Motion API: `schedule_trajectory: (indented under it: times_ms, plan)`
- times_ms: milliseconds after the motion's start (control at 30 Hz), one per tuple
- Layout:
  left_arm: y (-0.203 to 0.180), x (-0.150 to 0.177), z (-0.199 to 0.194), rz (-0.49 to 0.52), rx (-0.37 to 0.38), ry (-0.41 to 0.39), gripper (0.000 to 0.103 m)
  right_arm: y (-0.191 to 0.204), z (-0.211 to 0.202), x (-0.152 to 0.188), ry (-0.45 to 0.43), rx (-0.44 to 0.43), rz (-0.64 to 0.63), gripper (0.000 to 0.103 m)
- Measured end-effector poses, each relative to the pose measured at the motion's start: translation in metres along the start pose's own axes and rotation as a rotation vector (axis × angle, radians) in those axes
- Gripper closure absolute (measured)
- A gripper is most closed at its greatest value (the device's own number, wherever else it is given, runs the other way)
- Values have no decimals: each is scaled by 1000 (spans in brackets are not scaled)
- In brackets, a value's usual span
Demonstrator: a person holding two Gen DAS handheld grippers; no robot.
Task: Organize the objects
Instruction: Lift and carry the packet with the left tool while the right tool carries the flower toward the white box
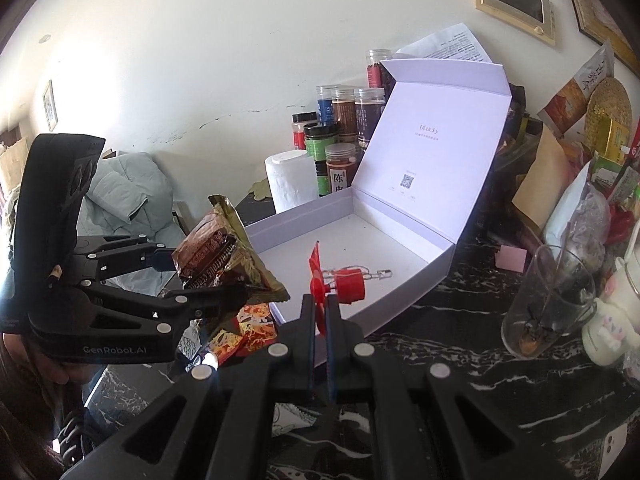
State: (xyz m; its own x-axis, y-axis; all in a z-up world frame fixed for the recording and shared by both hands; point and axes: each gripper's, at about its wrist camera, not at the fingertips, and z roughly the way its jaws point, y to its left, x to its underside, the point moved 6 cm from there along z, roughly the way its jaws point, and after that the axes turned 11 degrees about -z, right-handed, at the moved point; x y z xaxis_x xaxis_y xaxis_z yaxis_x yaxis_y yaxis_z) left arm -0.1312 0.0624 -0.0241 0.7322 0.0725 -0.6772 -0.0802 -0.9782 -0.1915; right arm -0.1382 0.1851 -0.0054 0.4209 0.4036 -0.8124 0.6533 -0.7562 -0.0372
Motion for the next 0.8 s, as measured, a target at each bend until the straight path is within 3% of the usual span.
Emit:
schedule_trajectory:
  times_ms: [800]
  plan:
    - [26,-67,68,2,-62,-8,49,-51,69,-47,-5,-1,-11,99]
